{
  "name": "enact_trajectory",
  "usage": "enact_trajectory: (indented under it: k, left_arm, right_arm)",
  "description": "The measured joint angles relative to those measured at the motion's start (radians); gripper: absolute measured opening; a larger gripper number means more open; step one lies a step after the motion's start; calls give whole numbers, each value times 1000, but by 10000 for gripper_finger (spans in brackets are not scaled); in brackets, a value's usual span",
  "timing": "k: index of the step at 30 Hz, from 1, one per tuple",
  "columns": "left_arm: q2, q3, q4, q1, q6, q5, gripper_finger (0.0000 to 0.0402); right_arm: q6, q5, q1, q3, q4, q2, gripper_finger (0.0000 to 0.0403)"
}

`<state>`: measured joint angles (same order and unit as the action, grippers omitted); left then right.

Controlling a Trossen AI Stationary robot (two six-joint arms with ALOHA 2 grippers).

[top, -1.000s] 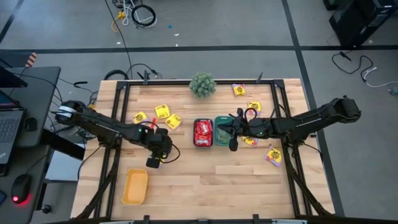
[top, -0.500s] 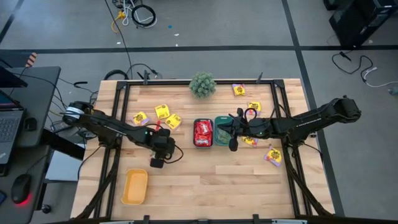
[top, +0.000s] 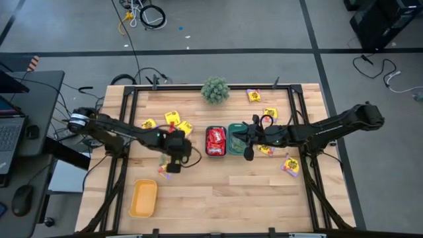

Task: Sort candy
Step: Put the green gummy into the green bin

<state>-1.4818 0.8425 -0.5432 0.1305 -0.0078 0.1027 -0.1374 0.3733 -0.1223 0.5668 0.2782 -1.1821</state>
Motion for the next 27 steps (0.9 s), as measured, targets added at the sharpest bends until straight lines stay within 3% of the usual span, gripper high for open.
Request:
enact_trajectory:
  k: [5,10,15,23,27]
  left_arm:
    - [0,141,-6,-78,2,-53,3]
    - [-15,280,54,-144,11,-81,1]
    - [-129,412,59,-175,95,-118,1]
    - [-391,653,91,-217,213,-204,0]
    - [-508,784,88,-242,238,-211,0]
  right_arm:
    - [1,13,0,47,-144,42,3]
    - [1,107,8,93,-318,107,3]
    - [33,112,66,99,-413,176,3]
    - [157,-58,190,99,-526,294,0]
    - [191,-88,233,99,-550,335,0]
